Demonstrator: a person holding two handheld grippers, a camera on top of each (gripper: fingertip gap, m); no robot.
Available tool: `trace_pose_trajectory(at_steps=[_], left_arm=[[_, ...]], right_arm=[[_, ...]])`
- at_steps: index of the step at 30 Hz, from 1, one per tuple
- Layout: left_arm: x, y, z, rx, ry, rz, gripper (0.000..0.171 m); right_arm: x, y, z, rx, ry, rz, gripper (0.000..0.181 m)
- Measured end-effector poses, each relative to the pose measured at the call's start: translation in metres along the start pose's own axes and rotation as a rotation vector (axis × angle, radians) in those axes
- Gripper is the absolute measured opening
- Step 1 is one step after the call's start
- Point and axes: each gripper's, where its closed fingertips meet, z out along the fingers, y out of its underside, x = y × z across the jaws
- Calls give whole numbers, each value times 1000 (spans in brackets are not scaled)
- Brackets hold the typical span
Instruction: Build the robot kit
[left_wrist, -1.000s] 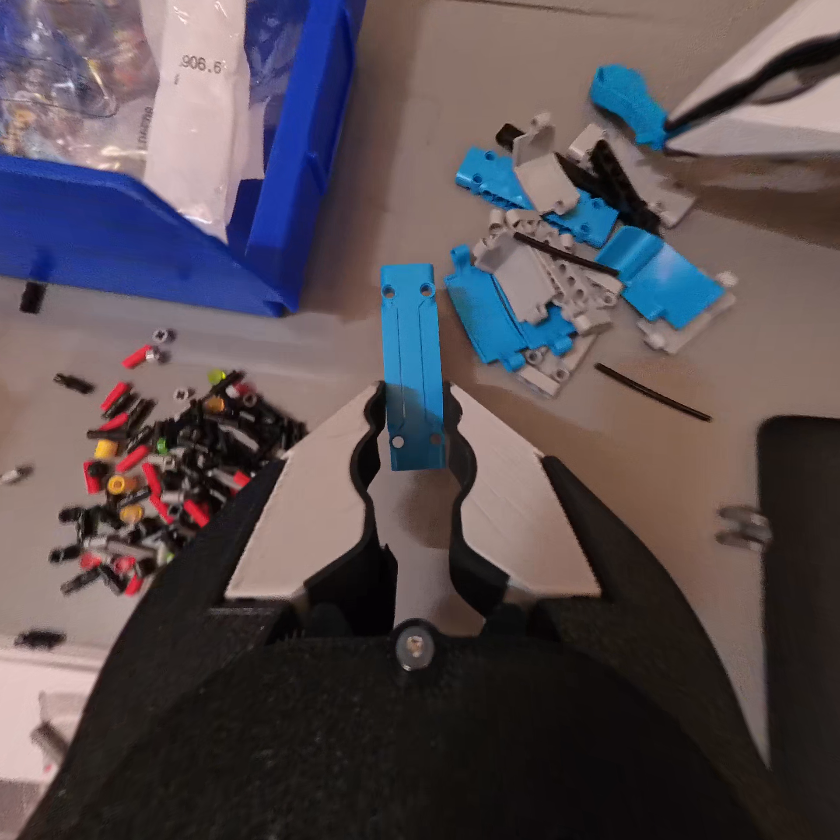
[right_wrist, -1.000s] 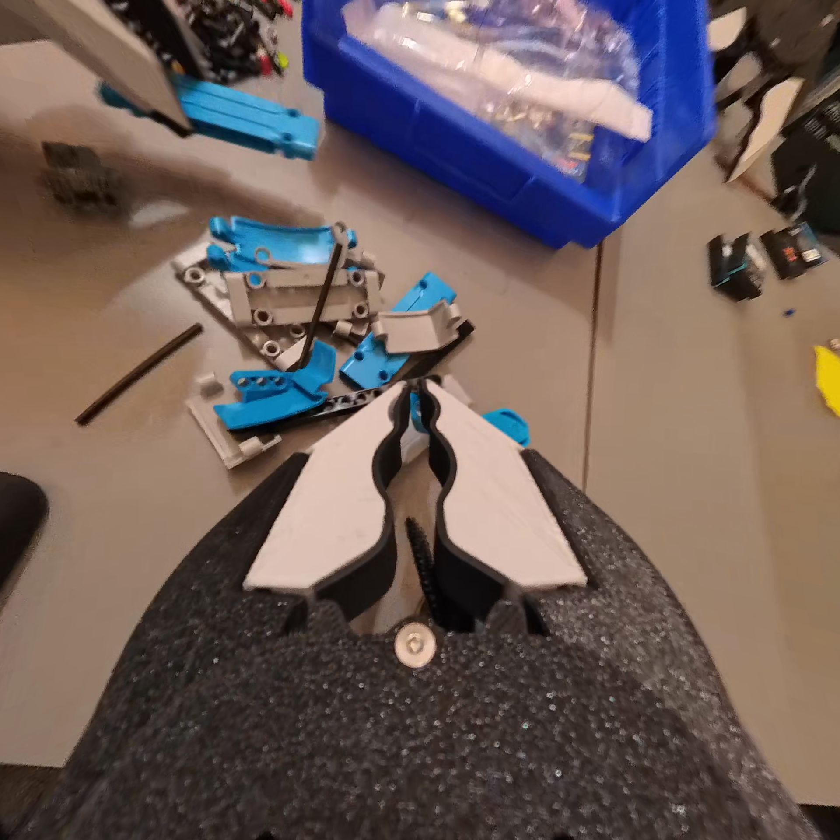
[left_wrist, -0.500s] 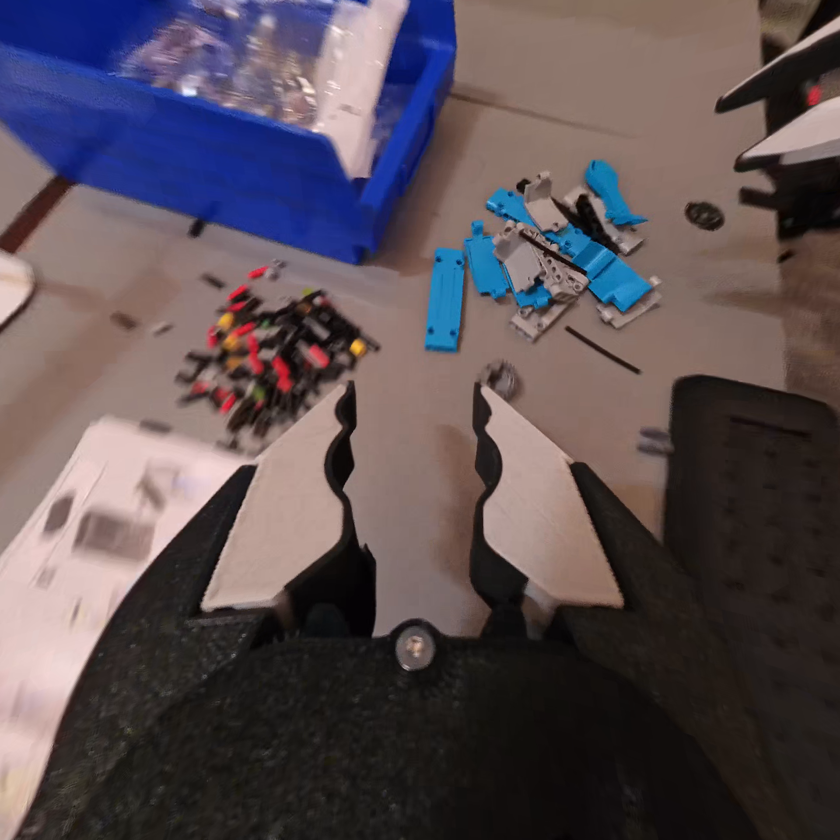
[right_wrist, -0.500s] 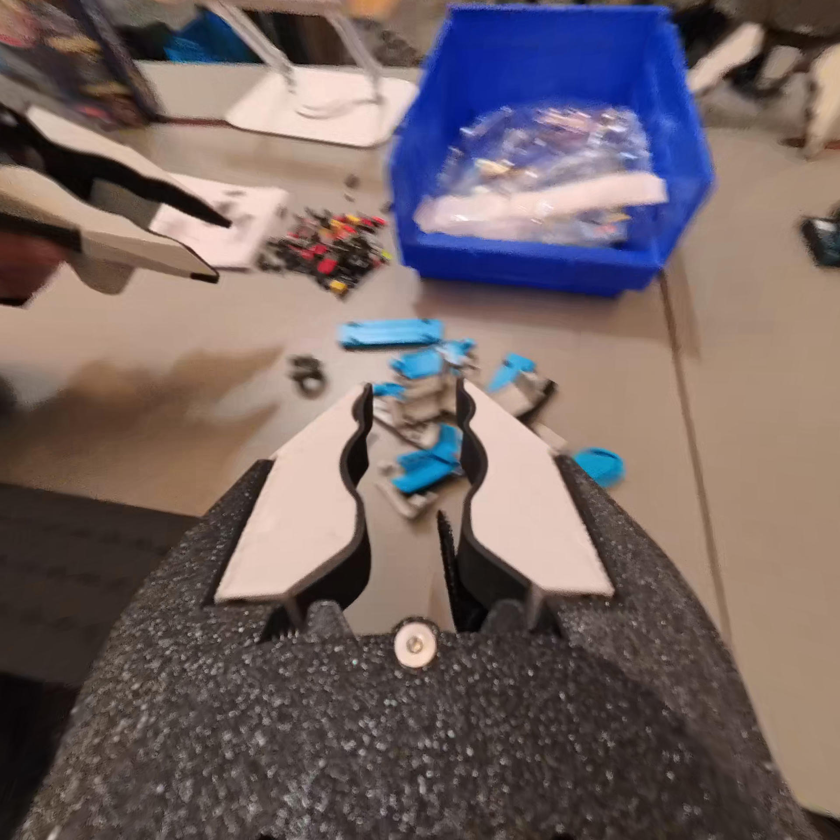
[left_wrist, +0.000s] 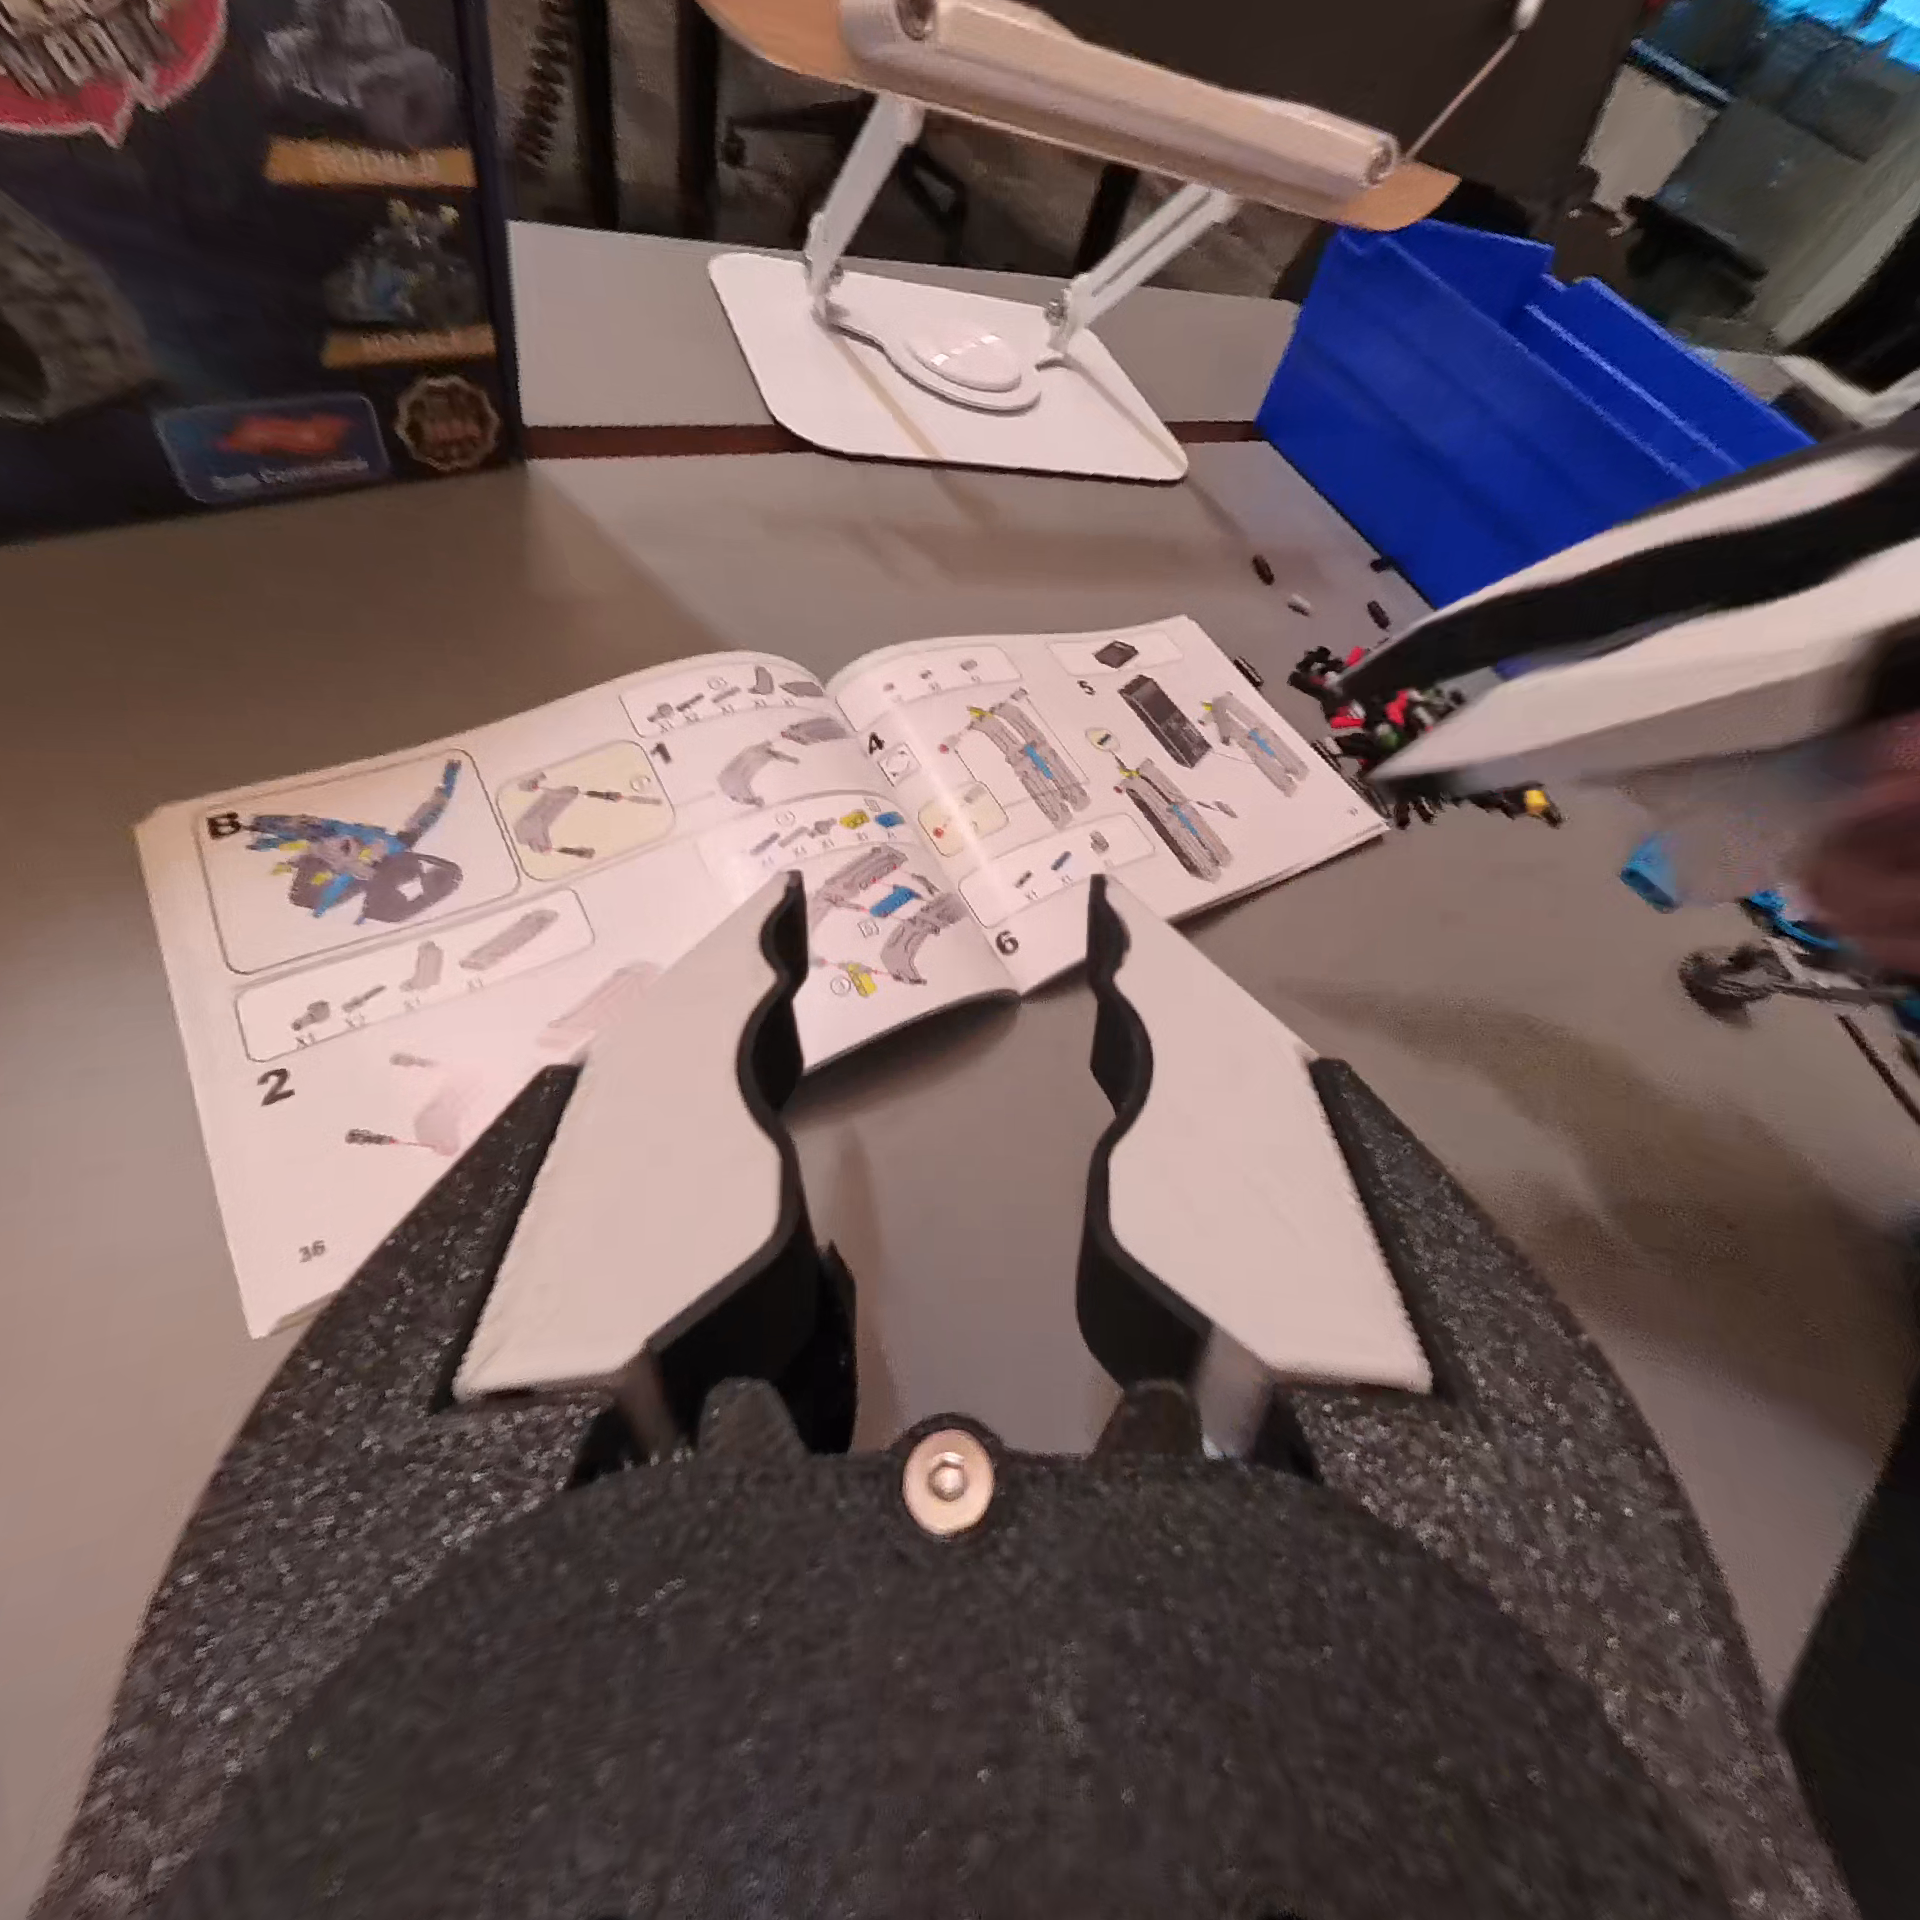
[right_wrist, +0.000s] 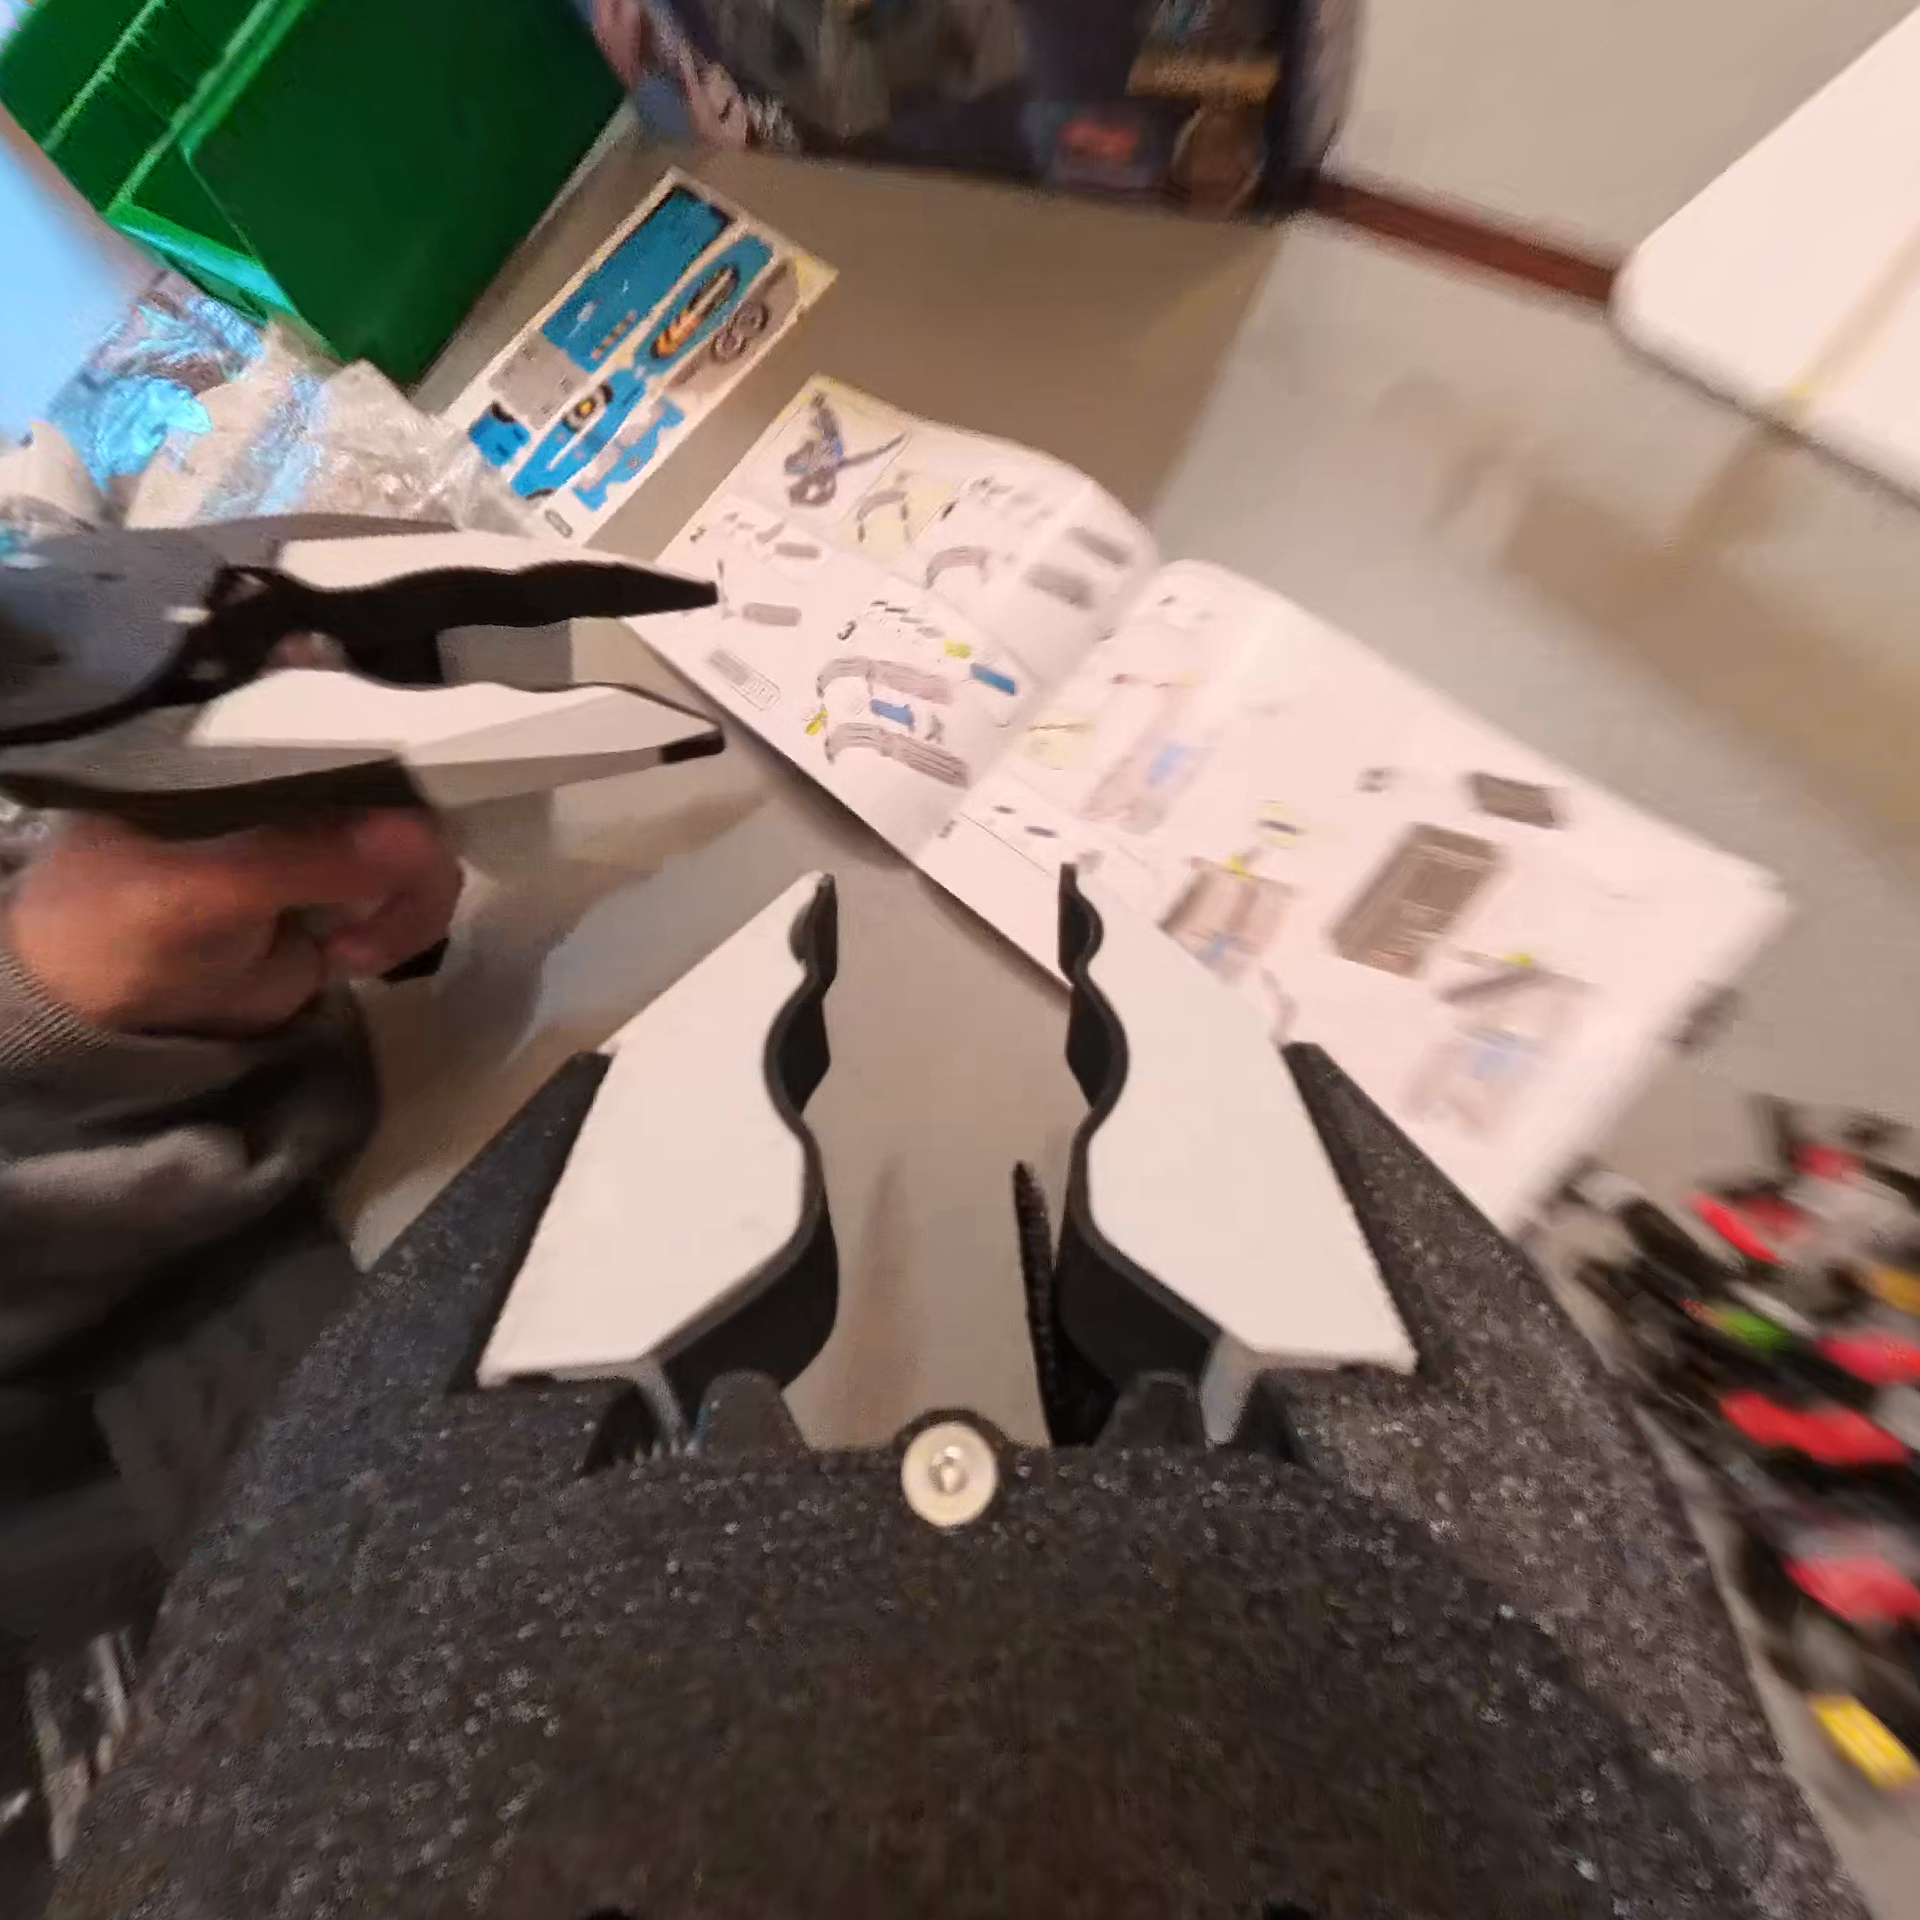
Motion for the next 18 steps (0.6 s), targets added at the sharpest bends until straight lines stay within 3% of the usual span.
trace_pose_trajectory(at_steps=[2, 4, 7, 11, 18], left_arm=[[-10, 10, -3, -40, -15, 25, 53], [-29, 15, -7, -65, -81, 98, 53], [-53, 20, -11, -83, -158, 151, 54], [-55, 18, -6, -54, -101, 56, 54], [-47, 13, -7, -10, -62, 44, 54]], right_arm=[[-1, 11, 43, 17, -11, 8, 41], [2, 13, 63, 69, 12, -2, 41], [4, 13, 57, 131, 63, -92, 42], [22, 17, 50, 149, 193, -203, 41], [9, 21, 48, 165, 54, -81, 41]])
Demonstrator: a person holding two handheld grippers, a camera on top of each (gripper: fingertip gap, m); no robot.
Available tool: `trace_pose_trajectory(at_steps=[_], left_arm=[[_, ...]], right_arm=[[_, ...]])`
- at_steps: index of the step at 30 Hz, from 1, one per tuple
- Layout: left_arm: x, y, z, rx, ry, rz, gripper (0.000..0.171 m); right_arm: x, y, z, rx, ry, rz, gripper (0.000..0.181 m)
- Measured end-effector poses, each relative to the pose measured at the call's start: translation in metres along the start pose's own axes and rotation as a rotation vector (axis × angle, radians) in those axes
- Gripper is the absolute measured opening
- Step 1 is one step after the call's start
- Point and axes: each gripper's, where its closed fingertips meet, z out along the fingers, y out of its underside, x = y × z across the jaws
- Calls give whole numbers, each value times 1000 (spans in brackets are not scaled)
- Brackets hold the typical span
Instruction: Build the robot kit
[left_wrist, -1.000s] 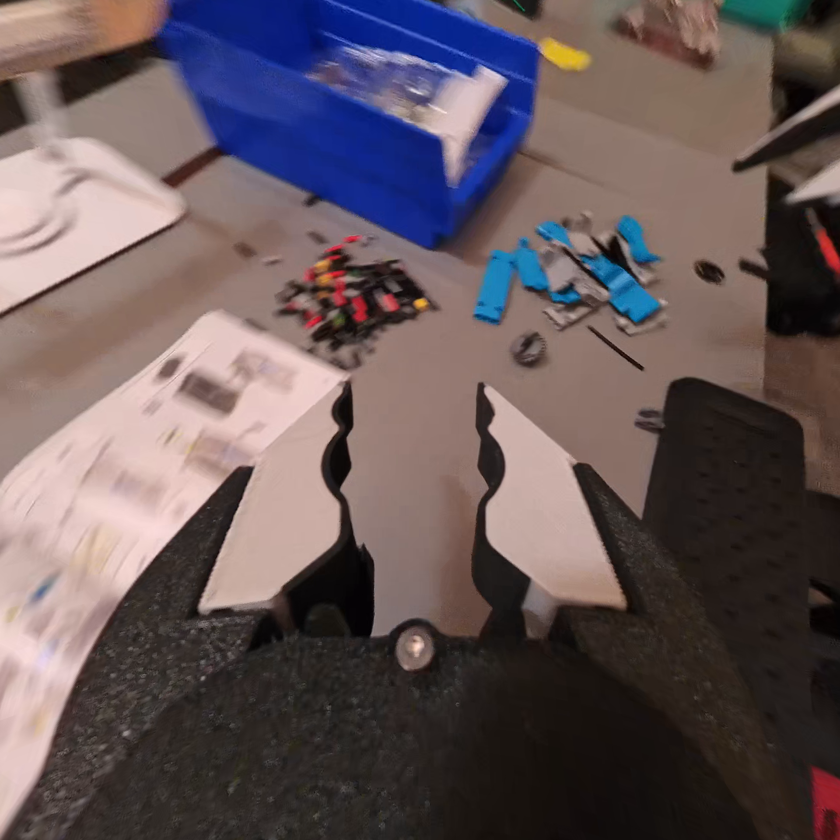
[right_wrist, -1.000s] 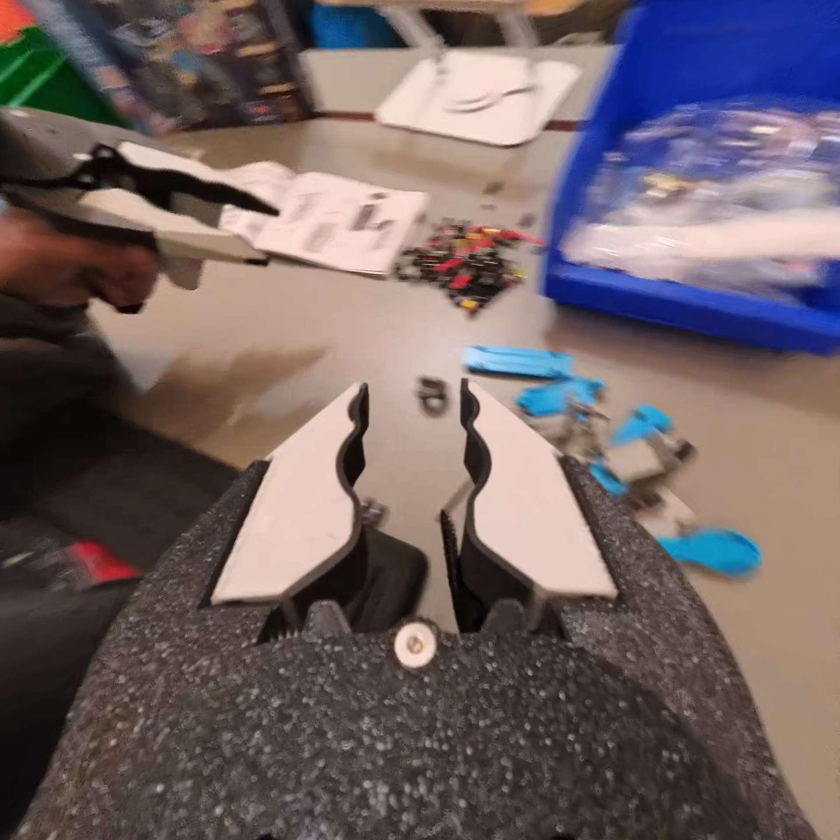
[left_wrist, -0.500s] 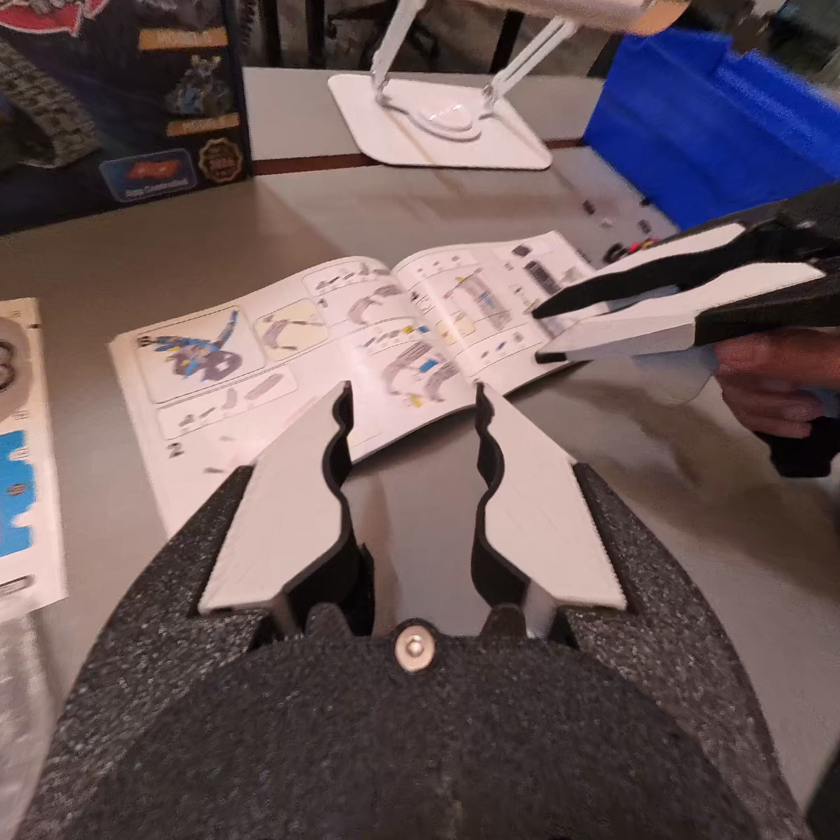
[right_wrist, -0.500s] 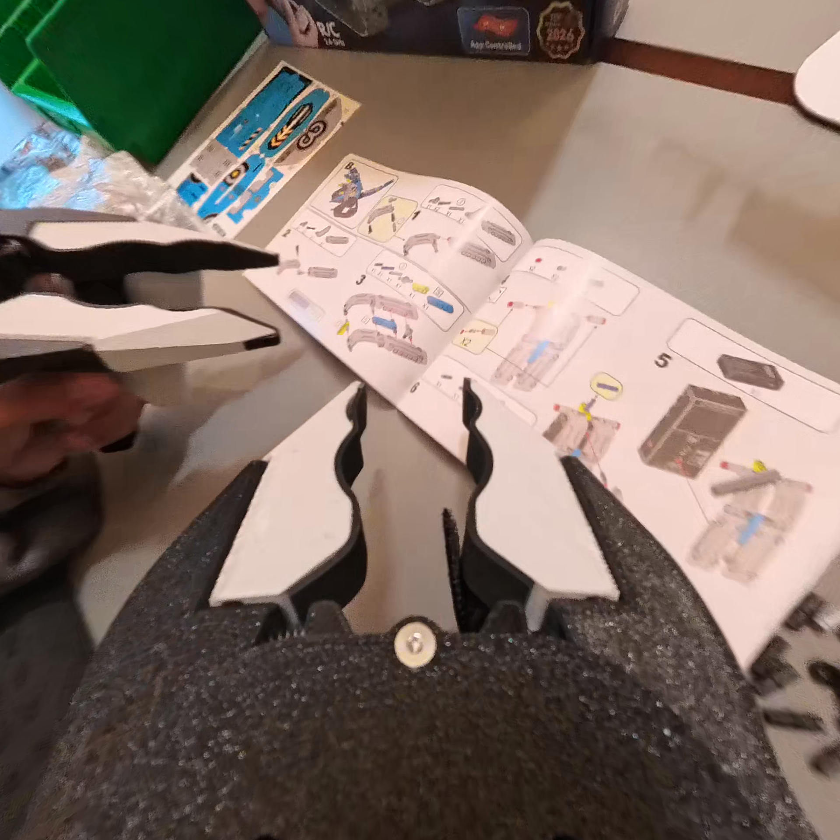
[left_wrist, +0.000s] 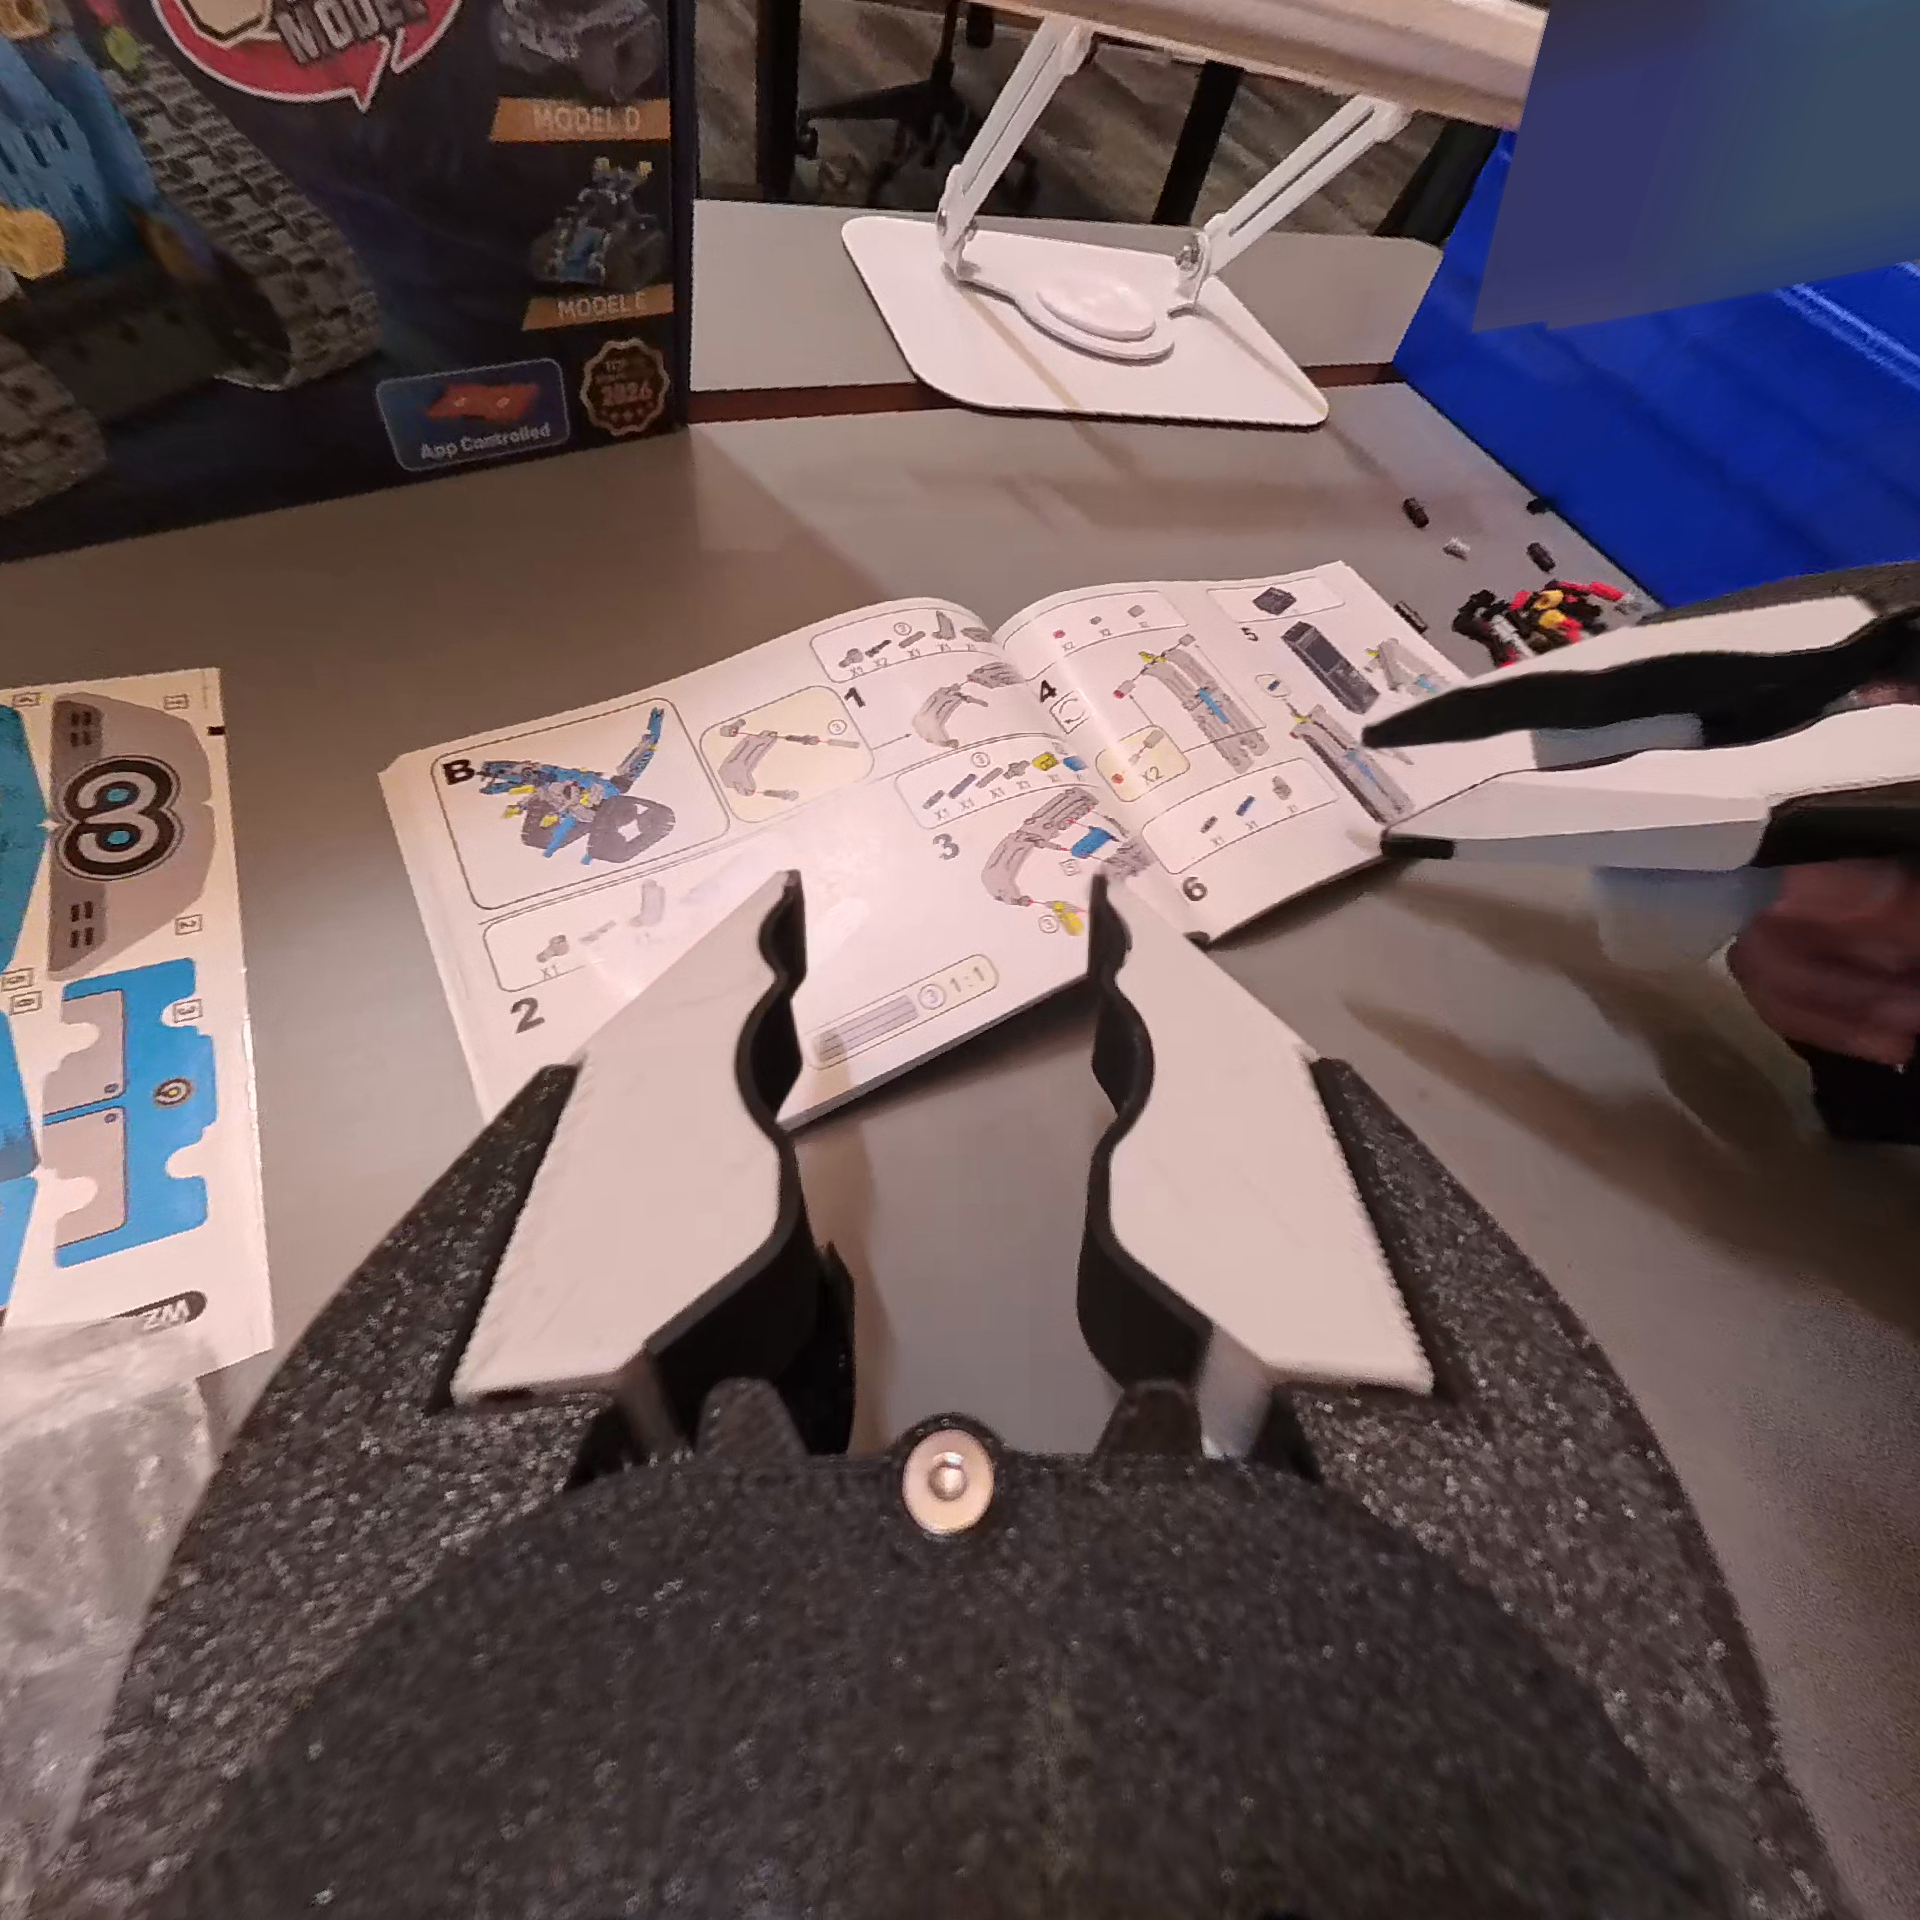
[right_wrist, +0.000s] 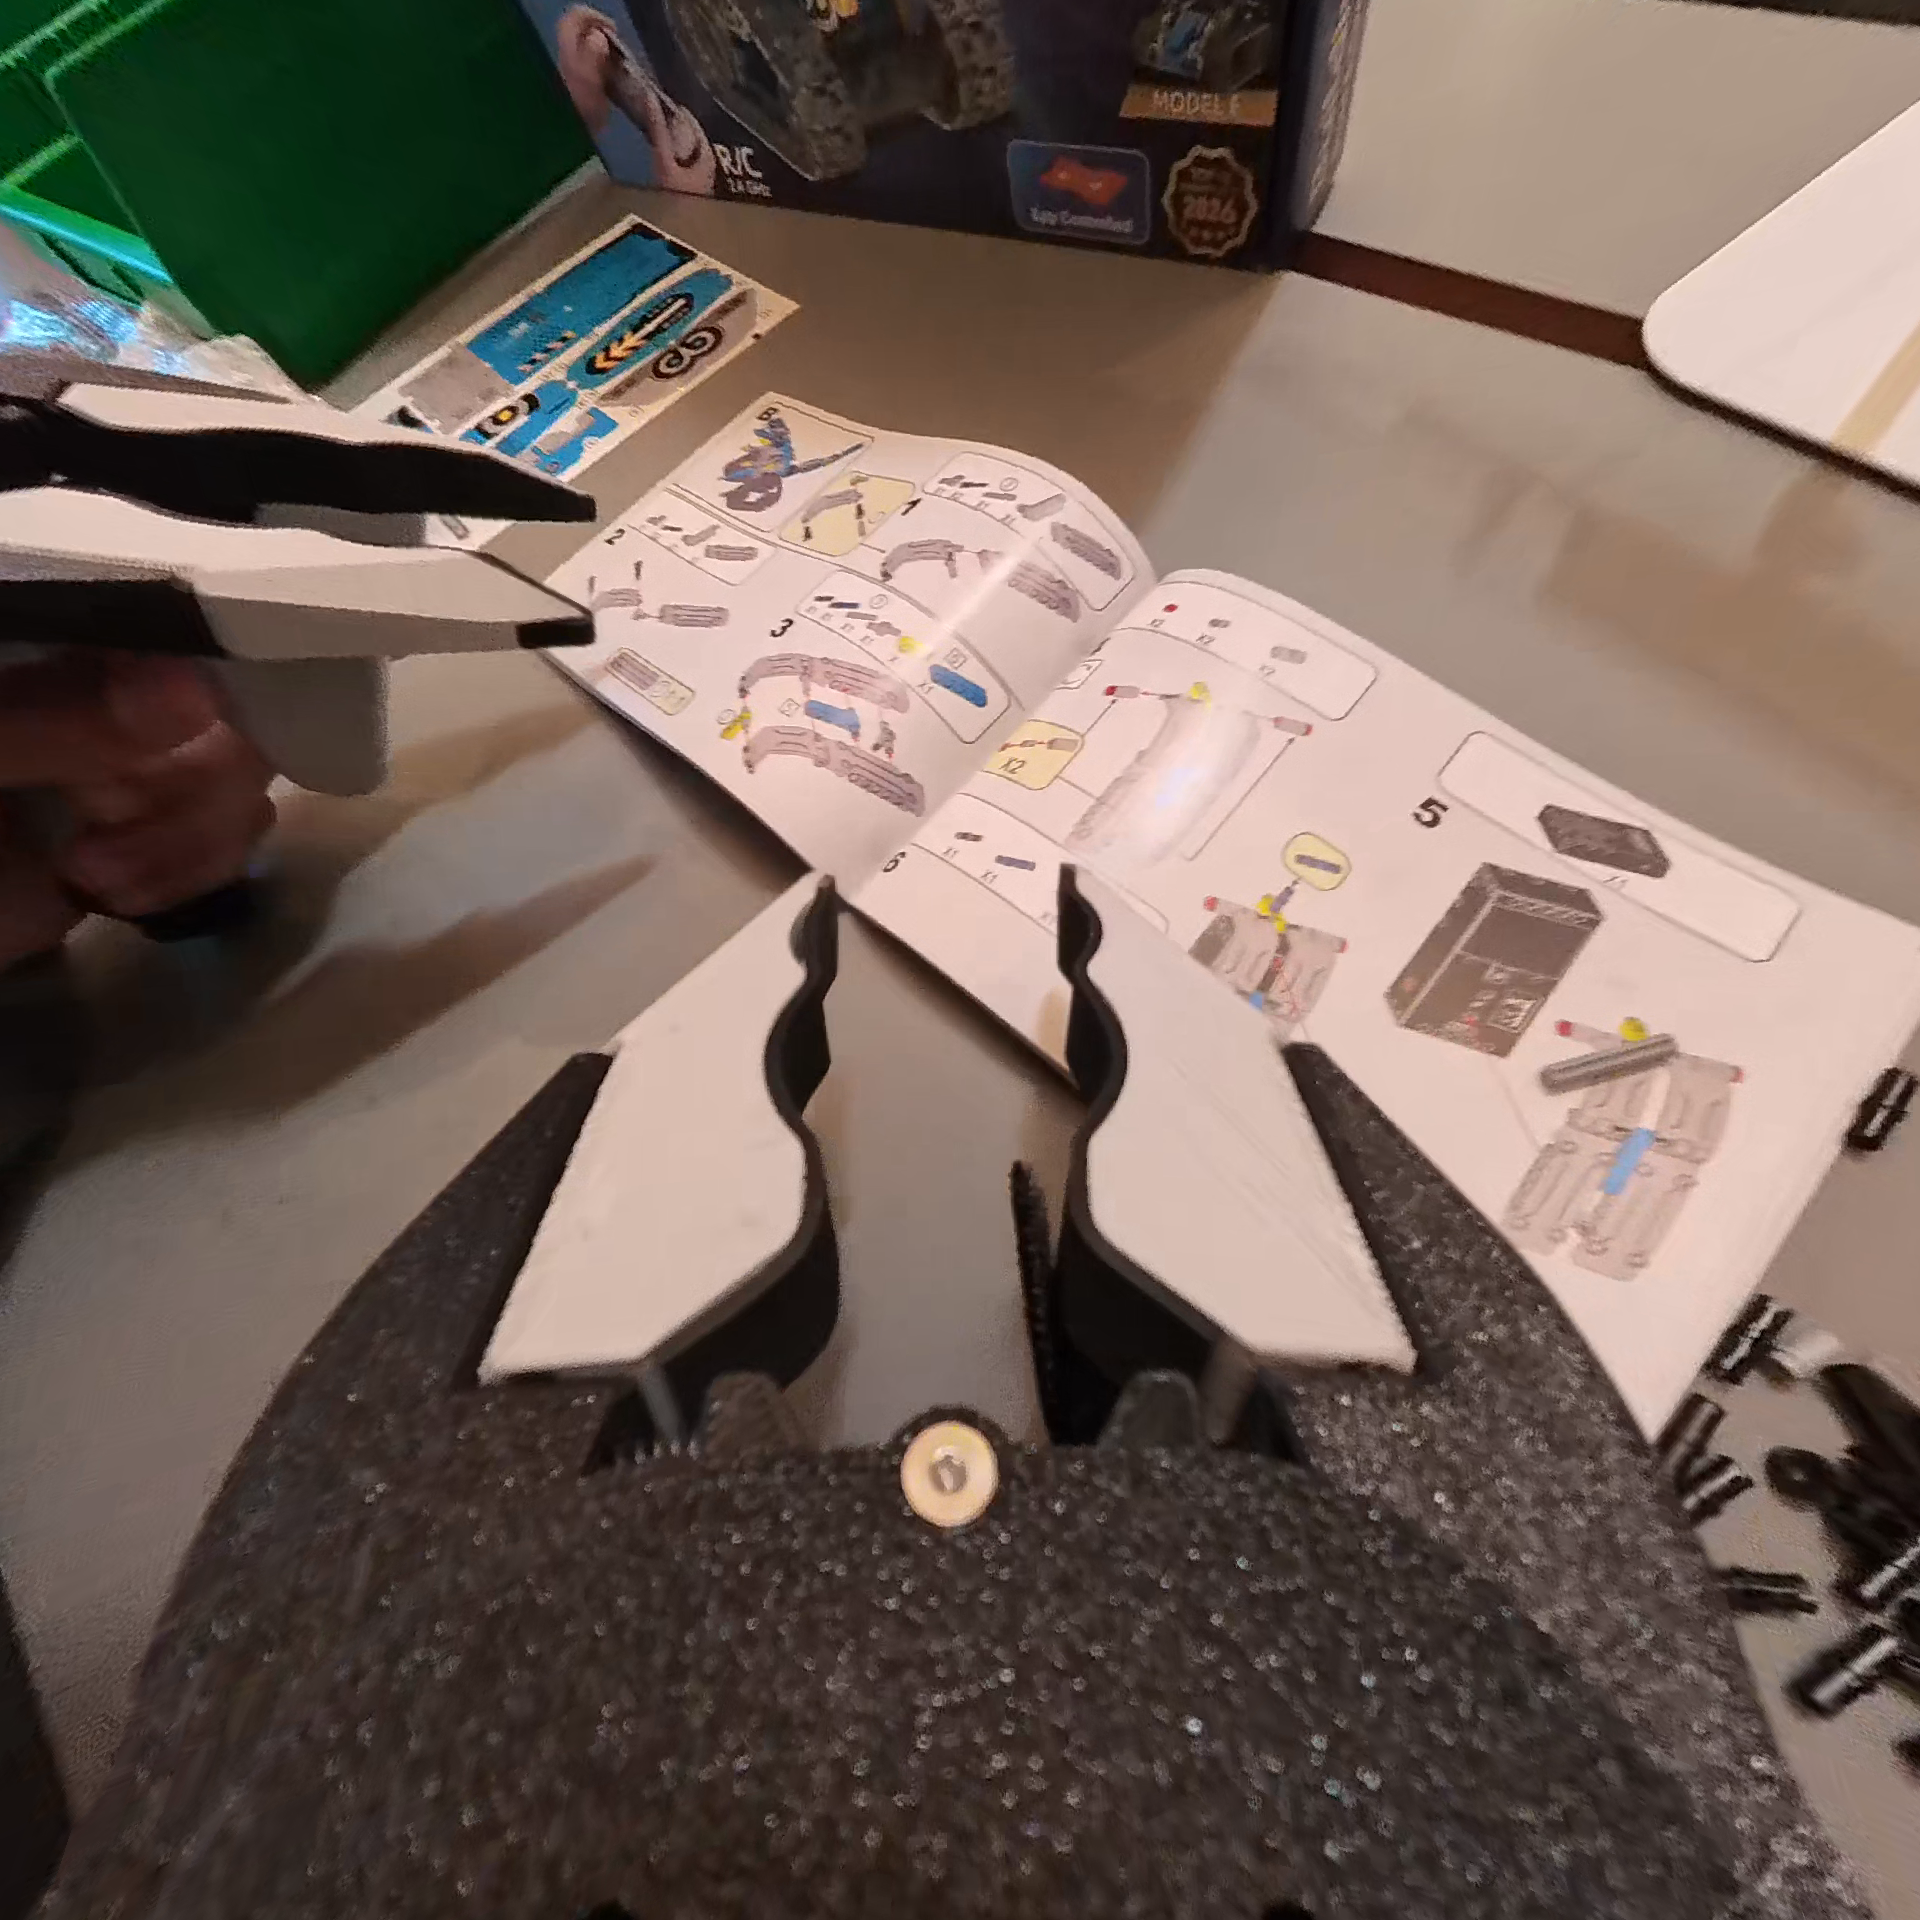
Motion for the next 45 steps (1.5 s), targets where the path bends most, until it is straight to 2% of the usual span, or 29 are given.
trace_pose_trajectory(at_steps=[9, 19, 45], left_arm=[[10, 12, 1, -51, 69, -56, 54], [8, 11, -1, -48, 51, -42, 54], [9, 12, 0, -62, 52, -40, 53]], right_arm=[[-1, 8, 2, -35, -8, 10, 41], [2, 4, -2, 4, -51, 108, 40], [2, 3, -4, 5, -36, 98, 39]])
